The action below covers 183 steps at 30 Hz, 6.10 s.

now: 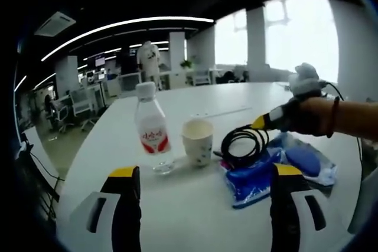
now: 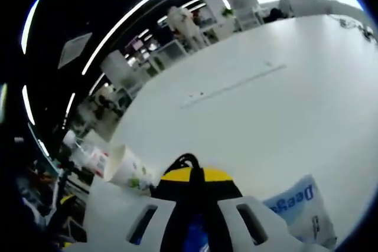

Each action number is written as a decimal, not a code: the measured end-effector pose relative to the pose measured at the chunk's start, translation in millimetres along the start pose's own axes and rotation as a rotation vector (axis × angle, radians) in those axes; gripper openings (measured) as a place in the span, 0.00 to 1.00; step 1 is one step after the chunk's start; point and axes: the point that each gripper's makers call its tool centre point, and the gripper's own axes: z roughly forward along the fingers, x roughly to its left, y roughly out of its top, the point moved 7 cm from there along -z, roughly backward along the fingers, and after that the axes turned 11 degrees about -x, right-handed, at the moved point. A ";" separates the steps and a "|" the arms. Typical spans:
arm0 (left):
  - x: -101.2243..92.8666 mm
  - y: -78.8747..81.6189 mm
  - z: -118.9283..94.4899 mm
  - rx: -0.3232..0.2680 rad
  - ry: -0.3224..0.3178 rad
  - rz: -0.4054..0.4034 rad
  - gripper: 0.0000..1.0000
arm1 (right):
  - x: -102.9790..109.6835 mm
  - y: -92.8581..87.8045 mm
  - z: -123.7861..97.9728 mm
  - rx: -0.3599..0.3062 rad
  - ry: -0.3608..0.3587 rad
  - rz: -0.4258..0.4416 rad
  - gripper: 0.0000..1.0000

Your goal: Arrange the tabletop items into an orderly group along one side of the table until the central work area is clear of visible clutter.

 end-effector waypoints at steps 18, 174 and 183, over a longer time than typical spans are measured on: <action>-2.7 -0.2 -0.7 -0.002 -0.014 0.006 0.88 | 25.8 15.3 -22.7 -0.039 0.093 0.016 0.00; -30.1 2.7 -31.6 0.045 -0.122 -0.019 0.93 | 16.0 -78.6 -118.1 0.205 0.235 -0.446 0.51; -27.9 -2.7 -22.7 0.065 -0.098 -0.019 0.97 | 11.6 -72.9 -112.5 0.161 0.218 -0.491 0.59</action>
